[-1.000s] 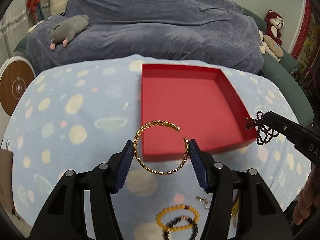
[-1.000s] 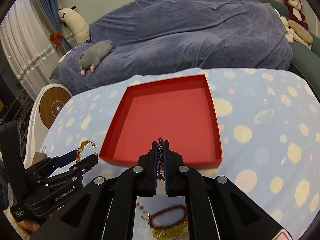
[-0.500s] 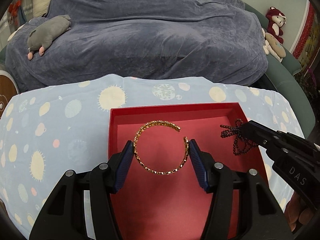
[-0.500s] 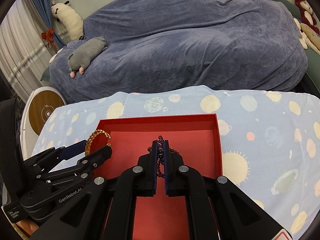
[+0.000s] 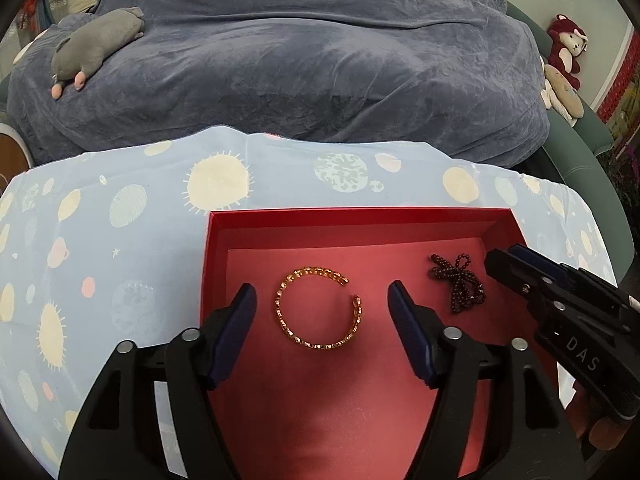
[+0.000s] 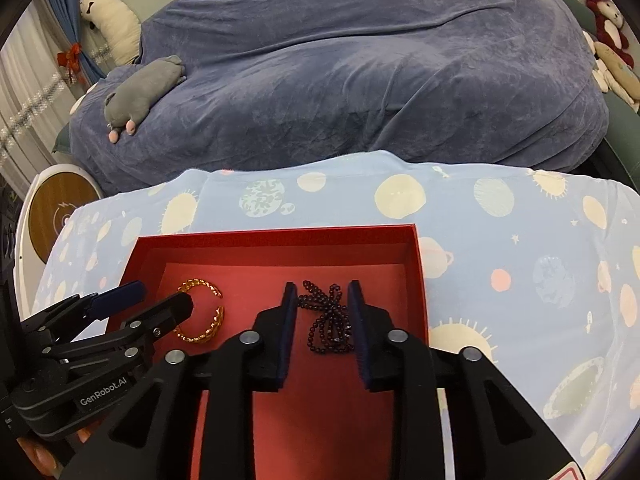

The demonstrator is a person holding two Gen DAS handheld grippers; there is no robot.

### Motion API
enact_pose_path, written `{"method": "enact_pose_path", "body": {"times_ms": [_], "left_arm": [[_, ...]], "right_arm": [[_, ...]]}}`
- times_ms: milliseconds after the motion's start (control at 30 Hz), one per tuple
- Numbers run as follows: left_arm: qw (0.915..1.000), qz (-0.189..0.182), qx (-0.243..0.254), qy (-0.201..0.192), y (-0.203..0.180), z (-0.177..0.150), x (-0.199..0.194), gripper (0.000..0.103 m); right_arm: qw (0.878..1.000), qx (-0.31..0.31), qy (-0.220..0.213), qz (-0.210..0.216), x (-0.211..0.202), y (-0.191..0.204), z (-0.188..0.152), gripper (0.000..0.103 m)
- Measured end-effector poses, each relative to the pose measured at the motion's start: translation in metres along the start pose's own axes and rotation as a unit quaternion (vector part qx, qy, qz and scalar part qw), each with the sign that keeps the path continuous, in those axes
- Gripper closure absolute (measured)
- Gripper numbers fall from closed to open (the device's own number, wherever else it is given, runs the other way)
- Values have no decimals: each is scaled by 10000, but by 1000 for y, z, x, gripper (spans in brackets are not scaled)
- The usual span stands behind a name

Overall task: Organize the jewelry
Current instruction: 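Withdraw both tools from the red box back toward the jewelry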

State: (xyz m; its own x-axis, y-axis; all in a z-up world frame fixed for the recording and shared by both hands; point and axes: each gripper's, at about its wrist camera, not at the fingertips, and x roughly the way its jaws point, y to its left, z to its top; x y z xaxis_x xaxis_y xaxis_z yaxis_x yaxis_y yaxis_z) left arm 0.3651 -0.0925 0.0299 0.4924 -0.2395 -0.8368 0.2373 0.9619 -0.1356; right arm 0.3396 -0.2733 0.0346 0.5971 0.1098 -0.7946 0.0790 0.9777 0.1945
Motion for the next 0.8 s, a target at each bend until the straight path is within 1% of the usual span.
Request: {"method": "enact_pose_path", "body": {"times_ms": [200,267,333,533,667,800], "left_arm": [[9994,-44,-94,-318,5,-5,-42,32],[9991,-29,-65,-426,5,-11,-60,31],[9987,-30,-24,-512,5,-19,-77,31],[9981,66,92,-600,4,-60,-123,31],[9982,60,128,-588,2,-93,-147,31],[9984,90,91,-543,2,-127,-165,31]], "right_arm": [[9996,65,-260,126,-45,2,-8,67],[9992,56,-369,109,-64,3,-16,63],[9990,27,-436,91,-80,5,-26,62],[9989,-13,-464,72,-123,14,-66,62],[9991,-46,-410,-23,-145,18,-103,62],[9995,75,-311,-85,-163,16,-142,62]]}}
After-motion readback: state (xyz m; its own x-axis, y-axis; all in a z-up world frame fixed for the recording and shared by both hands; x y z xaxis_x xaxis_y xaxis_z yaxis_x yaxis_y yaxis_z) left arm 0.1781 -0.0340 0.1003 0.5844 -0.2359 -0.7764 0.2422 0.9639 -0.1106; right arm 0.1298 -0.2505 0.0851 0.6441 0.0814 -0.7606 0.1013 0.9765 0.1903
